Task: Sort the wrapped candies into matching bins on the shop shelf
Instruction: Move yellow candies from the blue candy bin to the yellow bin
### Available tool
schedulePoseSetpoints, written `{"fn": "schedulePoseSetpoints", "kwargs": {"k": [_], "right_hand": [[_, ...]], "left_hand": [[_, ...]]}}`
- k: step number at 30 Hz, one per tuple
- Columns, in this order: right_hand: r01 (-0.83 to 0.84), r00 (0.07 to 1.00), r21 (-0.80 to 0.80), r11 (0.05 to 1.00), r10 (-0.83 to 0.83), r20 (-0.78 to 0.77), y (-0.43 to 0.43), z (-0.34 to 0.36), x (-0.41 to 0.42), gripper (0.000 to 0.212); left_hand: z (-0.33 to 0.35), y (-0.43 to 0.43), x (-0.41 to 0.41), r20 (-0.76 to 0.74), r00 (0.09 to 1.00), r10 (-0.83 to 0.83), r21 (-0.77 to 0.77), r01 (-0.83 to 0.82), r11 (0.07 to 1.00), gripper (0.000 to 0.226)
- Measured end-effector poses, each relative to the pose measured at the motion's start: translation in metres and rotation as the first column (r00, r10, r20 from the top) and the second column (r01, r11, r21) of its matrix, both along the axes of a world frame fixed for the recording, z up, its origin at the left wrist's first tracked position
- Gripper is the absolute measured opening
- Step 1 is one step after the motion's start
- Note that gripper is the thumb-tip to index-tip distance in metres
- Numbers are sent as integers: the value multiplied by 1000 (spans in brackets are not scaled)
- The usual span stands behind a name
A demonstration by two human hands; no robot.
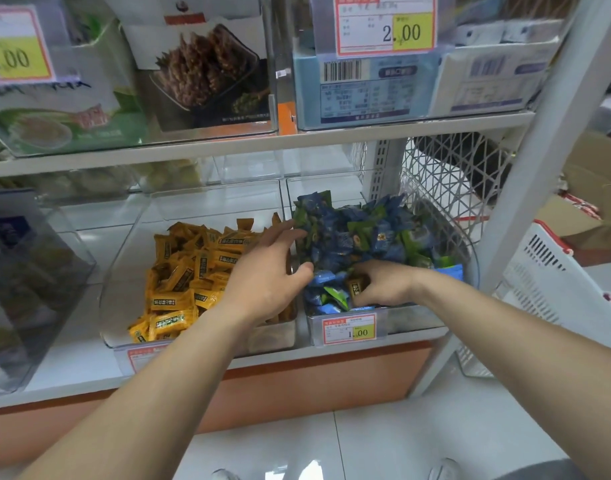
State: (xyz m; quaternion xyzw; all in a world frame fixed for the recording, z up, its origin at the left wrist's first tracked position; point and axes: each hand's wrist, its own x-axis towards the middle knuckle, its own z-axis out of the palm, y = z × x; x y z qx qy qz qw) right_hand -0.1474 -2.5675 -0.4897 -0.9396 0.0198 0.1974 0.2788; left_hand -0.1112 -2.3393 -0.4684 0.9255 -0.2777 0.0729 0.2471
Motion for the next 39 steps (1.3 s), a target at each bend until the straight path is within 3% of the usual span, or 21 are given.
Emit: {"fn": "schedulePoseSetpoints", "kwargs": {"k": [7, 11, 14, 19, 21, 27, 31, 37, 39], "right_hand": [[71, 980, 112, 991, -90, 180, -11, 23, -3, 54], [146, 903, 412, 900, -291, 316, -9, 36, 0, 26], [203, 843, 508, 837, -413, 344, -7, 43, 0, 21], [231, 797, 693, 683, -541, 268, 4, 48, 1, 25], [221, 792, 762, 609, -568, 225, 10, 51, -1, 20], [249, 833, 874, 418, -553, 28, 21, 60, -8, 25], [263, 839, 925, 274, -539, -78, 30, 67, -11, 22], [274, 835, 951, 141, -526, -162, 49, 76, -11, 30], [263, 835, 952, 154, -531, -144, 51, 79, -11, 27]], "left_hand": [[5, 1, 0, -26, 1000, -12, -23, 12, 1000, 57], [12, -5, -4, 9, 1000, 30, -26, -29, 999, 61], [18, -13, -12, 81, 996, 44, 9, -45, 999, 65], [23, -33, -25, 200, 980, 0, 18, -4, 1000, 75], [23, -40, -28, 142, 990, -17, -62, 26, 998, 75], [24, -39, -23, -41, 999, 2, -359, -17, 933, 38], [32, -34, -25, -73, 997, -4, -497, -33, 867, 18], [43, -29, -28, -111, 994, -16, -605, -55, 795, 30], [45, -24, -28, -88, 996, -24, -600, -34, 799, 41]]}}
